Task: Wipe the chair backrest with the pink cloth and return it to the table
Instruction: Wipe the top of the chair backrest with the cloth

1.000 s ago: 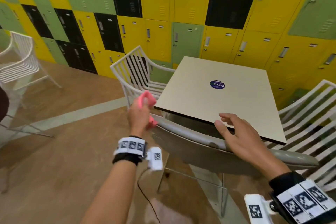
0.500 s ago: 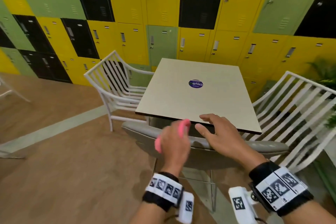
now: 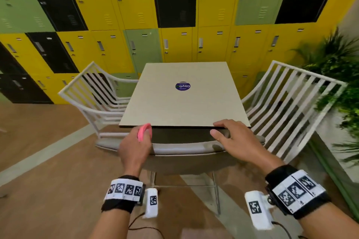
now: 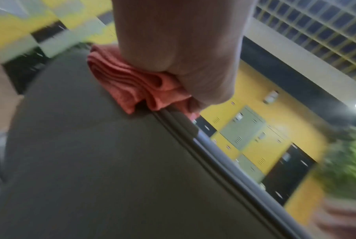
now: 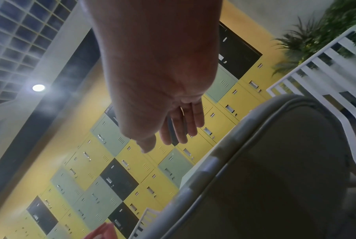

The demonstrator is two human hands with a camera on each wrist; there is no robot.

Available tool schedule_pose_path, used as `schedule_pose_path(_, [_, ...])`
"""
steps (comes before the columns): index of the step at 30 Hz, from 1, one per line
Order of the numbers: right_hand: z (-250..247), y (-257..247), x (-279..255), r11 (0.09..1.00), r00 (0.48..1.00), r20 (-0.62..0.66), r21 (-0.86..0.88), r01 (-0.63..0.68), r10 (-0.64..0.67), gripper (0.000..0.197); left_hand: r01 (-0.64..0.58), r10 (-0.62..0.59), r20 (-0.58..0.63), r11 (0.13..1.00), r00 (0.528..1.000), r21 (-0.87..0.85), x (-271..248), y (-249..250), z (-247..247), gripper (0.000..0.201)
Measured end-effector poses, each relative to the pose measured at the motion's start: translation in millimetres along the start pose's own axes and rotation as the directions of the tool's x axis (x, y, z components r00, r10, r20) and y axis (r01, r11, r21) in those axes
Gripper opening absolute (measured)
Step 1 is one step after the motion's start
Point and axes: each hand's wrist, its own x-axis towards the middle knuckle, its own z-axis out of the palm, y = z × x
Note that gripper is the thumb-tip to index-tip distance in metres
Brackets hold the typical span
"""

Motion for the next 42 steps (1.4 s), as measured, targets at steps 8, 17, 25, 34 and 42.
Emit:
schedule_pose_path(8, [-40, 56, -11, 0.998, 0.999, -0.036, 0.069, 0.007, -0.005, 0.046, -0.147, 0.144, -0.036, 0.982, 0.989, -0.116, -118, 143, 140, 0.02])
schedule_pose_path(17, [-100, 131, -25, 0.987, 0.99, -0.133, 0.158, -0.022, 0.043, 0.047, 0.015, 0.163, 0.292, 0.852, 0.942, -0.523, -137, 210, 147, 0.012])
schedule_pose_path(25, [-92, 152, -24, 0.966, 0.999, -0.043, 0.257, 0.011, 0.001, 0.045, 0.008, -0.031, -0.169, 0.991, 0.985, -0.131, -93, 123, 114, 0.029])
schedule_pose_path(34, [-98, 182, -29, 0.971, 0.993, -0.109, 0.239, -0.007, 0.035, 0.045, -0.259, 0.263, -0.072, 0.964, 0.962, 0.06, -156, 239, 237, 0.02])
schedule_pose_path(42, [-109, 217, -36, 0.978, 0.977, -0.196, 0.205, -0.046, 0.087, 0.041, -0.171, 0.282, 0.403, 0.941, 0.871, -0.291, -197, 265, 281, 0.021])
